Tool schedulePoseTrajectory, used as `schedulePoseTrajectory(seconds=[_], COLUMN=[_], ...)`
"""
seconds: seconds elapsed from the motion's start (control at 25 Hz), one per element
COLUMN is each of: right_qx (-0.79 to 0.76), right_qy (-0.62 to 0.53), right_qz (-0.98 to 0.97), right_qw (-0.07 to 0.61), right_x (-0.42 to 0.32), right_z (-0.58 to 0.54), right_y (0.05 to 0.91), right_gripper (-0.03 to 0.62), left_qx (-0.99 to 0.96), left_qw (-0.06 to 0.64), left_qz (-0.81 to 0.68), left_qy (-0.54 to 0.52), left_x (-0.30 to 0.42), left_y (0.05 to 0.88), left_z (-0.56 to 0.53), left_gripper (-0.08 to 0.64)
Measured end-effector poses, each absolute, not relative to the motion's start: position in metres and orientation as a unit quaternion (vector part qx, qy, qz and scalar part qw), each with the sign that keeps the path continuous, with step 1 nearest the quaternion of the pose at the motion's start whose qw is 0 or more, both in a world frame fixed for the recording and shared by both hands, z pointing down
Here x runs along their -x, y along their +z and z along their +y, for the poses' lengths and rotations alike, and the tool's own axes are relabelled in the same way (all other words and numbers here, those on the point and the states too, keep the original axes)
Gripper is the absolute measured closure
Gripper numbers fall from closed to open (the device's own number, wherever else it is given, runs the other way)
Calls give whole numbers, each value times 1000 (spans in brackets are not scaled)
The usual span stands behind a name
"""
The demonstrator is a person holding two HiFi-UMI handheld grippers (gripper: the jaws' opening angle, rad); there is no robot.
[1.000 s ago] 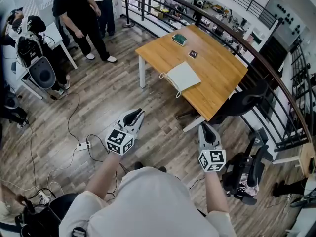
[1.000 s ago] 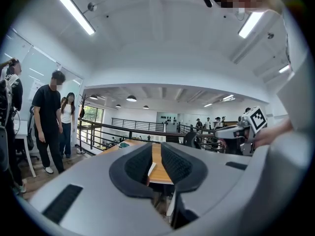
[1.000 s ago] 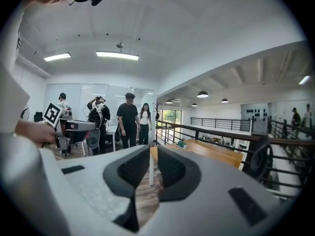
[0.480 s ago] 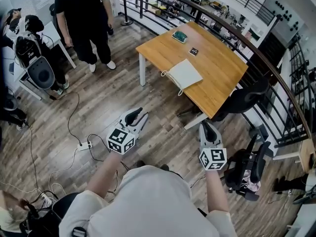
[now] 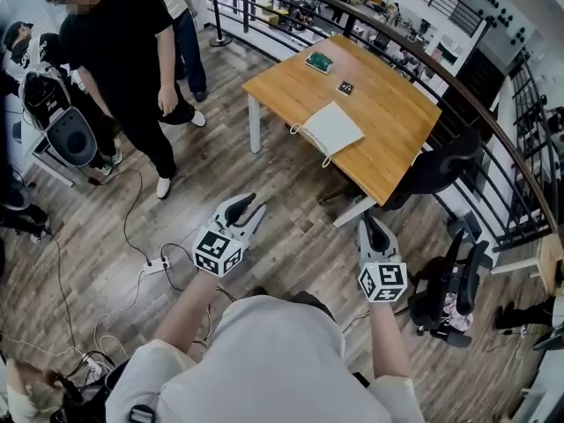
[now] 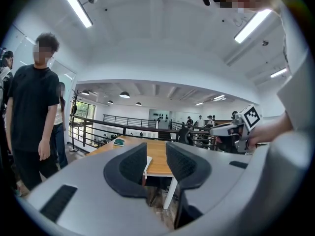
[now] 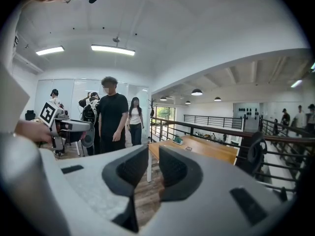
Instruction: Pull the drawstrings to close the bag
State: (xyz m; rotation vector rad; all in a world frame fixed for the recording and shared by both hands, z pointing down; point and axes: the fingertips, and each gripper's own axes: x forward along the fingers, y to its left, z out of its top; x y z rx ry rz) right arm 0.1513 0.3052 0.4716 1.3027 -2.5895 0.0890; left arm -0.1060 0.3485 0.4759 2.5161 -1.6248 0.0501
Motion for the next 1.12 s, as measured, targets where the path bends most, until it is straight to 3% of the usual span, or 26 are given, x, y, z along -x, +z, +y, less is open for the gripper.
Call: schedulePoseTrajectory(seconds=[0.6, 1.12], right_qx=[-452, -439], right_qy=[47, 58], right_qz=[-881, -885], right_qw=[131, 144], right_x=[-141, -132], right_z=[300, 219], right_y=[486, 504], right_gripper=[540, 540], left_qx=[-839, -833], left_qw=[85, 93], left_qz=[-536, -545], left_qy=[22, 30], left_x=[117, 121], left_y=[488, 496], left_z=[339, 263], left_gripper=[446, 446])
